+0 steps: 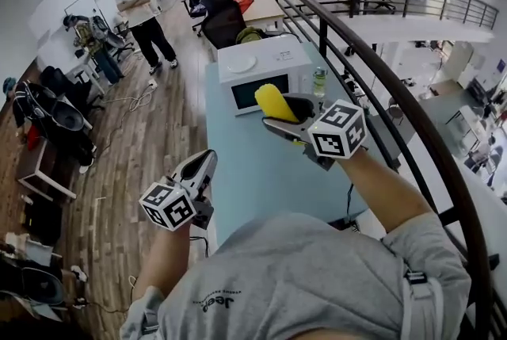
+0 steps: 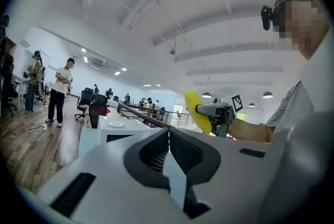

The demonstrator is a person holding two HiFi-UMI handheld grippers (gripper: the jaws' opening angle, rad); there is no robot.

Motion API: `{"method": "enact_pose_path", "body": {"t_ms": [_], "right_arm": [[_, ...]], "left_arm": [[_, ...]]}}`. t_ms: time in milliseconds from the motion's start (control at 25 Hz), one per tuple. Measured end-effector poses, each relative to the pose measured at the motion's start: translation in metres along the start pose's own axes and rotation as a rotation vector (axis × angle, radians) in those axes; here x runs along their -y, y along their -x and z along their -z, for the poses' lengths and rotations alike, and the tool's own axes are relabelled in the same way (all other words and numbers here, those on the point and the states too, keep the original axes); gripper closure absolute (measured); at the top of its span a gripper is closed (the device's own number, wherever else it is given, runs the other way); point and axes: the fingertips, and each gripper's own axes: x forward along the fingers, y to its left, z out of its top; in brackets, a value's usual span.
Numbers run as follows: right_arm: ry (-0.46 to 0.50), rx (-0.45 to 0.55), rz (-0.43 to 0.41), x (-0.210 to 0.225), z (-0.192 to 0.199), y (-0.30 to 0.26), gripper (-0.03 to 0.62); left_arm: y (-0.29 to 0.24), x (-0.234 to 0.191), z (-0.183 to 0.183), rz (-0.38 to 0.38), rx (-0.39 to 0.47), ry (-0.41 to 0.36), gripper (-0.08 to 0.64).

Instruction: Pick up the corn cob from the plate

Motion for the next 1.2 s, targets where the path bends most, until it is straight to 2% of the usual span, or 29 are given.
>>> {"method": "enact_pose_path", "body": {"t_ms": [240, 520, 720, 920, 1200], "right_arm": [[-0.146, -0.039, -0.01, -0.02, 0.054, -0.01, 0.325], [-0.32, -0.142, 0.016, -0.022, 0.138, -0.02, 0.325], [-0.414, -0.217, 0.036, -0.025, 0.182, -0.026, 0.325], [-0.438, -0.241, 0.035, -0.03, 0.198, -0.024, 0.325], [-0.44, -0.232, 0.048, -0.025, 0.2, -0.018, 0.325]], "left_arm": [[0.017, -0.017, 0.039, 0.009, -0.069, 0.037, 0.537], [0.032, -0.046, 0.08, -0.045, -0.099, 0.128, 0.537], [0.04, -0.058, 0.099, -0.07, -0.111, 0.178, 0.537], [0.044, -0.059, 0.111, -0.078, -0.114, 0.204, 0.537], [0.042, -0.055, 0.112, -0.078, -0.105, 0.212, 0.537]]}}
